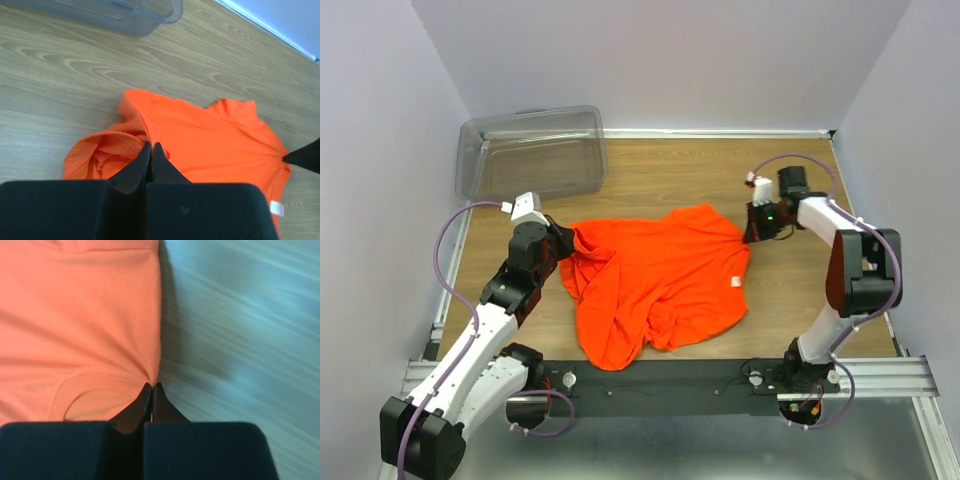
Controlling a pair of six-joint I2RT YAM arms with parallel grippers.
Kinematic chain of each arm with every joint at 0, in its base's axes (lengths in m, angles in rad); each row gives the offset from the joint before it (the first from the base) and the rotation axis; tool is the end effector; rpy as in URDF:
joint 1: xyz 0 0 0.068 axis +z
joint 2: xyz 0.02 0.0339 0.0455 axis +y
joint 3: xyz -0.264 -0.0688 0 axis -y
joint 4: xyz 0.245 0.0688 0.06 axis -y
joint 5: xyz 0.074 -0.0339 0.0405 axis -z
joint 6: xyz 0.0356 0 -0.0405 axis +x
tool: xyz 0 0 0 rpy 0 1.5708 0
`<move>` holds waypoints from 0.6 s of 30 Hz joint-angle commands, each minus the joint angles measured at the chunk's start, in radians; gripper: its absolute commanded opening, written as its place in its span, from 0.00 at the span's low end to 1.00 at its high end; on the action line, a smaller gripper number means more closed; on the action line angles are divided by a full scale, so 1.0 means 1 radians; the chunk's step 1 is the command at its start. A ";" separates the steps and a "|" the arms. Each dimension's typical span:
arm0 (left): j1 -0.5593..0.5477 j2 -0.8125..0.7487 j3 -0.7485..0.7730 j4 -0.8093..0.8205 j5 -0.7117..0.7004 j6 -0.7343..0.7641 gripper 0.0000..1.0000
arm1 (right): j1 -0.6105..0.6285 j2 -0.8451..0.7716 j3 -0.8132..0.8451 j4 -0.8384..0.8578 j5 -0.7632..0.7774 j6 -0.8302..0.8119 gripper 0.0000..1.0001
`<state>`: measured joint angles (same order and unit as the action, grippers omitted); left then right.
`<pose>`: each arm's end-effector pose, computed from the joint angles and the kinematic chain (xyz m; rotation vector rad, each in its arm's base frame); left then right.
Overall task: Fold and stack the t-shirts
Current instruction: Flatten the tshirt out
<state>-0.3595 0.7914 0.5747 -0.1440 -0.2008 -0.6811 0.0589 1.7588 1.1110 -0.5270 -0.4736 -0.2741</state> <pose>0.1789 -0.0597 0.2688 -0.4467 1.9049 -0.5005 0.3401 0.0363 0.1753 -0.5643 2.5855 0.5773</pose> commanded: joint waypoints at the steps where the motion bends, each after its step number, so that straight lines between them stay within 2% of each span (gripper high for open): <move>1: 0.008 0.026 -0.026 0.066 0.060 -0.008 0.00 | -0.201 -0.067 -0.040 -0.042 0.176 -0.178 0.01; 4: 0.008 0.060 -0.033 0.102 0.089 -0.012 0.00 | -0.321 -0.068 -0.069 -0.070 0.211 -0.296 0.01; 7: 0.008 0.104 -0.039 0.139 0.113 -0.015 0.00 | -0.389 -0.067 -0.080 -0.103 0.199 -0.367 0.01; 10: 0.008 0.155 -0.033 0.179 0.133 -0.012 0.00 | -0.403 -0.062 -0.065 -0.126 0.187 -0.385 0.21; 11: 0.008 0.167 -0.030 0.185 0.138 -0.006 0.00 | -0.403 -0.065 -0.059 -0.130 0.167 -0.386 0.35; 14: 0.008 0.210 -0.018 0.202 0.156 0.006 0.00 | -0.403 -0.068 0.010 -0.137 0.080 -0.361 0.54; 16: 0.008 0.241 -0.015 0.215 0.175 0.017 0.00 | -0.403 -0.041 0.099 -0.148 0.017 -0.309 0.57; 18: 0.008 0.261 -0.012 0.219 0.193 0.023 0.00 | -0.403 0.005 0.173 -0.168 -0.121 -0.275 0.59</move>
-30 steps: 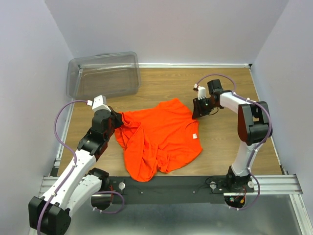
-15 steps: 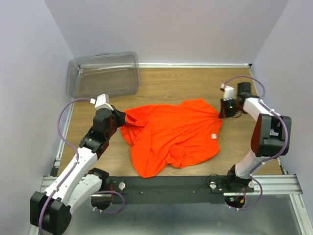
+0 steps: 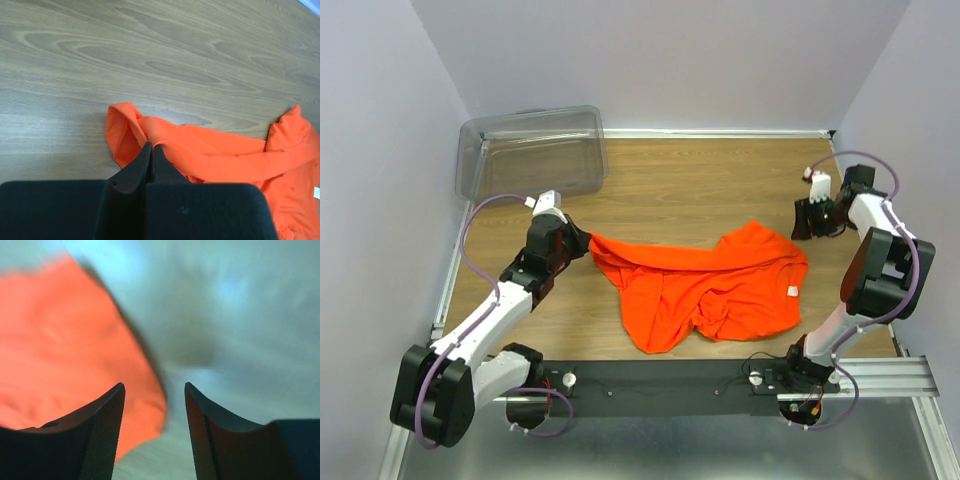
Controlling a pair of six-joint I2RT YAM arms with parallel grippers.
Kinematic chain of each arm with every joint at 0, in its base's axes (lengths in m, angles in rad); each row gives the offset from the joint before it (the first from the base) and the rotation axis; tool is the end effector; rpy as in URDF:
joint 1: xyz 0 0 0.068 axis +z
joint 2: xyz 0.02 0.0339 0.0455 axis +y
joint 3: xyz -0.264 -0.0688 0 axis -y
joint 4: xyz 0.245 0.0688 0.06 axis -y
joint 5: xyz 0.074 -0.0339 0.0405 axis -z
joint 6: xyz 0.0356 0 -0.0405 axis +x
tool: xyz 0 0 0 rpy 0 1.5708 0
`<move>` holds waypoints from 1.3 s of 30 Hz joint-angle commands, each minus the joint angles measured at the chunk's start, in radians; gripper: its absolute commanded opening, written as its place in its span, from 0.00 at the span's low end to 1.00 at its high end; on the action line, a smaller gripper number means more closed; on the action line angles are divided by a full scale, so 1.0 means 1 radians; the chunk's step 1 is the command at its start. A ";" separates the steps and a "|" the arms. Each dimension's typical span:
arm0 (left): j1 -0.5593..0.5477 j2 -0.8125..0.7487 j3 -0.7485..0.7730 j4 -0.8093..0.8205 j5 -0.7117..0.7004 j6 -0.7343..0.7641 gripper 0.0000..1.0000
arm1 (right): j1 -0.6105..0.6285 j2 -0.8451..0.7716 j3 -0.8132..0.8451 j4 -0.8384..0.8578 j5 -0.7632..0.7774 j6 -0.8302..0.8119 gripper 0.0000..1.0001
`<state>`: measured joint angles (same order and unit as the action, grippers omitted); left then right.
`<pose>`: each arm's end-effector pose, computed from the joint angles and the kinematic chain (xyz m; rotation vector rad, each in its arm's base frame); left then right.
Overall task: Fold and stack the t-shirts
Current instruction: Flatten the tshirt out
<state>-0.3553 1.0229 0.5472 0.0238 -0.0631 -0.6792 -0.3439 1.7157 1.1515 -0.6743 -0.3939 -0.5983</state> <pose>0.2129 -0.0766 0.2322 -0.3745 2.0383 -0.5847 0.3173 -0.0991 0.1934 -0.4254 2.6252 0.2703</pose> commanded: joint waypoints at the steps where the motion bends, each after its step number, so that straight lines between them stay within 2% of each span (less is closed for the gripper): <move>1: 0.004 0.048 0.016 0.054 0.086 0.027 0.00 | 0.002 0.077 0.167 -0.033 -0.251 0.063 0.59; 2: 0.004 0.055 0.014 0.057 0.095 0.029 0.00 | 0.012 0.157 0.245 -0.060 -0.332 0.101 0.59; 5: 0.004 0.066 -0.006 0.064 0.124 0.027 0.00 | 0.071 0.307 0.353 -0.117 -0.398 0.162 0.59; 9: 0.004 0.034 -0.049 0.073 0.137 0.013 0.00 | 0.146 0.422 0.464 -0.117 -0.353 0.216 0.59; 14: 0.004 0.003 -0.090 0.080 0.151 0.004 0.00 | 0.201 0.479 0.487 -0.119 -0.289 0.242 0.59; 16: 0.004 0.000 -0.098 0.085 0.160 0.001 0.00 | 0.216 0.481 0.467 -0.120 -0.284 0.239 0.58; 19: 0.004 -0.004 -0.105 0.090 0.163 -0.003 0.00 | 0.227 0.463 0.441 -0.133 -0.312 0.227 0.50; 20: 0.004 -0.010 -0.105 0.090 0.164 -0.003 0.00 | 0.230 0.447 0.429 -0.151 -0.335 0.216 0.41; 23: 0.004 -0.021 -0.102 0.088 0.163 -0.003 0.00 | 0.233 0.411 0.421 -0.195 -0.344 0.187 0.28; 29: 0.004 -0.023 -0.086 0.080 0.161 0.004 0.00 | 0.235 0.334 0.396 -0.208 -0.283 0.158 0.26; 31: 0.004 -0.024 -0.081 0.079 0.161 0.006 0.00 | 0.235 0.315 0.386 -0.209 -0.286 0.157 0.19; 32: 0.004 -0.026 -0.079 0.079 0.161 0.004 0.00 | 0.235 0.309 0.384 -0.215 -0.301 0.154 0.07; 33: 0.004 -0.026 -0.079 0.077 0.160 0.004 0.00 | 0.235 0.292 0.383 -0.217 -0.313 0.149 0.02; 35: 0.004 -0.033 -0.073 0.073 0.157 0.006 0.00 | 0.235 0.266 0.378 -0.228 -0.365 0.137 0.01; 39: 0.004 -0.046 -0.050 0.047 0.143 0.020 0.00 | 0.240 0.158 0.372 -0.364 -0.489 -0.026 0.01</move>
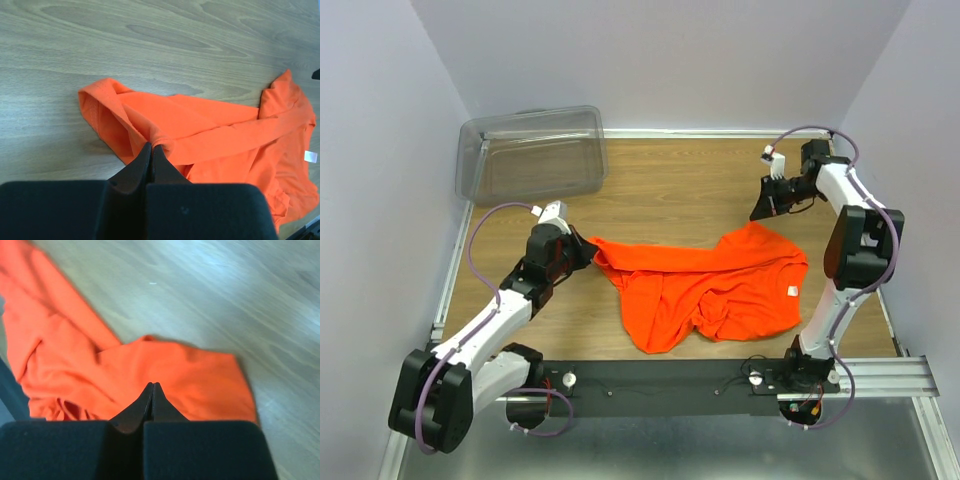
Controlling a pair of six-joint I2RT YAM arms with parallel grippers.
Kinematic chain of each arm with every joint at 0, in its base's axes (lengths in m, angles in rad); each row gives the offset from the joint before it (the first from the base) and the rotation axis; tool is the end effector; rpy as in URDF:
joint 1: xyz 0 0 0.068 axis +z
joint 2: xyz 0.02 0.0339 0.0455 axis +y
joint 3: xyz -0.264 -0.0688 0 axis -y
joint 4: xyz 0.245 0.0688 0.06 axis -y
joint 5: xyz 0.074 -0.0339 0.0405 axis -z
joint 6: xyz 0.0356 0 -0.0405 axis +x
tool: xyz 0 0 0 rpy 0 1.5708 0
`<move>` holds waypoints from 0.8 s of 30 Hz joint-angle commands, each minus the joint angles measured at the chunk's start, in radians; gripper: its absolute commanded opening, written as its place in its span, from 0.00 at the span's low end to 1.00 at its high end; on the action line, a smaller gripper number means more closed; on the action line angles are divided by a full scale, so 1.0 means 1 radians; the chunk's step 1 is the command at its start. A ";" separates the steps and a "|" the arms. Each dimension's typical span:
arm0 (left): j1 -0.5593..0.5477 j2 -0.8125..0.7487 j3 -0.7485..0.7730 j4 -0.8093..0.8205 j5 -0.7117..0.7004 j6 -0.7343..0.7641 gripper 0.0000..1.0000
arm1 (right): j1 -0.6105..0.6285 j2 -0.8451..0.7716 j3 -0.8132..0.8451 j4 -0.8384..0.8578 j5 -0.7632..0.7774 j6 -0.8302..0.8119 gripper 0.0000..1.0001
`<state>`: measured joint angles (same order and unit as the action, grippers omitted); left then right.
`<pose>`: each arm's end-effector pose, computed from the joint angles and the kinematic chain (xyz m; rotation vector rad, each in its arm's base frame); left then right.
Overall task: Fold and stack the t-shirts
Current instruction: Flatten the tshirt out
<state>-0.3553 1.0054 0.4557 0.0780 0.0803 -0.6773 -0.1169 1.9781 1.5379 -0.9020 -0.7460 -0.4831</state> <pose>0.2018 -0.0779 0.2098 -0.2883 2.1002 -0.7148 0.3946 -0.0220 0.2082 -0.5825 2.5104 0.8751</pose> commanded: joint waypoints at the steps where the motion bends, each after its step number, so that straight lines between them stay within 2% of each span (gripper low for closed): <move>1: 0.004 -0.034 0.047 -0.015 -0.007 0.021 0.00 | 0.014 -0.158 -0.048 -0.161 -0.138 -0.173 0.01; 3: 0.004 -0.042 0.044 -0.012 -0.007 0.021 0.00 | 0.014 -0.212 -0.103 -0.123 -0.063 -0.146 0.02; 4: 0.004 -0.044 0.044 -0.009 -0.007 0.021 0.00 | 0.014 -0.229 -0.128 -0.083 -0.023 -0.114 0.10; 5: 0.006 -0.041 0.041 -0.006 -0.004 0.019 0.00 | 0.014 -0.237 -0.151 -0.010 0.017 -0.054 0.22; 6: 0.004 -0.036 0.041 -0.004 -0.001 0.019 0.00 | 0.014 -0.231 -0.174 0.020 0.070 -0.032 0.42; 8: 0.004 -0.030 0.041 0.000 0.012 0.018 0.00 | 0.014 -0.170 -0.174 0.060 0.091 0.013 0.50; 16: 0.004 -0.070 0.017 0.002 0.012 0.010 0.00 | 0.014 -0.010 -0.067 0.170 0.146 0.107 0.50; 24: 0.004 -0.068 0.005 0.009 0.018 0.010 0.00 | 0.014 0.039 -0.065 0.210 0.207 0.095 0.49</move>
<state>-0.3553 0.9516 0.4759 0.0727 0.0807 -0.6739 -0.1040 1.9961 1.4525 -0.7399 -0.5957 -0.3927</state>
